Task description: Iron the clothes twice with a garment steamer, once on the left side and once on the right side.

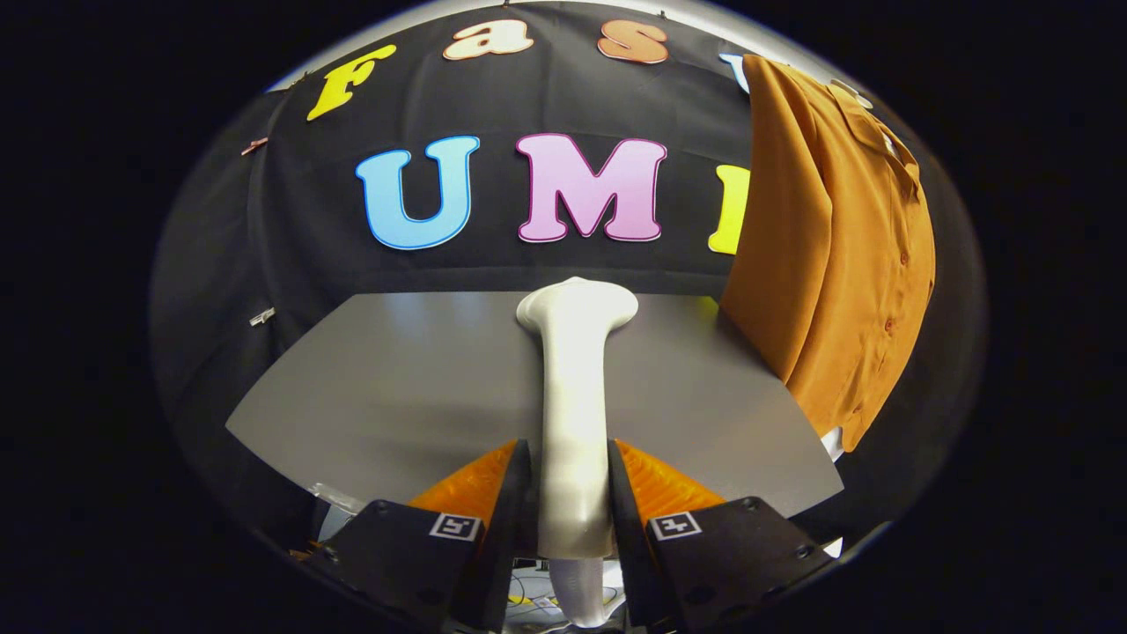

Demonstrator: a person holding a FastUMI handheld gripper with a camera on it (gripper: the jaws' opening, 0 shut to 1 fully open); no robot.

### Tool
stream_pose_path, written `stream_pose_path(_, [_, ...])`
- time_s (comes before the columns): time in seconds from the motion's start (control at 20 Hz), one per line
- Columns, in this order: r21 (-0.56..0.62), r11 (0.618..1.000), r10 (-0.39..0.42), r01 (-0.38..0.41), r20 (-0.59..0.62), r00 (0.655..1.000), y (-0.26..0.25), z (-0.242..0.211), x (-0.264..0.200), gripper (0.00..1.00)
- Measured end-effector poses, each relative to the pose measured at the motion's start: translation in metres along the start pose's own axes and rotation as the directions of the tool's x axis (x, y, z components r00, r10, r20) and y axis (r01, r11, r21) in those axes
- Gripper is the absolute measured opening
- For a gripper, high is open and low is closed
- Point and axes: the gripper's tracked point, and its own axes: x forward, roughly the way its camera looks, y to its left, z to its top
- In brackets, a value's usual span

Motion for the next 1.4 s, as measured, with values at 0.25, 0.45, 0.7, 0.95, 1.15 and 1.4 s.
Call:
stream_pose_path(0.25, [-0.036, 0.999, -0.006, 0.006, 0.016, 1.0, 0.003, 0.005, -0.003, 0.39])
stream_pose_path(0.45, [0.01, 1.0, 0.015, -0.016, 0.083, 0.996, 0.003, 0.019, -0.018, 0.39])
stream_pose_path(0.7, [0.069, 0.997, 0.039, -0.046, 0.098, 0.994, -0.003, 0.013, -0.03, 0.3])
stream_pose_path(0.95, [0.067, 0.996, 0.037, -0.052, 0.211, 0.977, -0.021, 0.031, -0.075, 0.3])
stream_pose_path(1.15, [0.064, 0.996, 0.039, -0.065, 0.349, 0.936, -0.053, 0.064, -0.118, 0.3])
stream_pose_path(1.4, [0.078, 0.996, -0.001, -0.047, 0.526, 0.851, -0.116, 0.105, -0.164, 0.3])
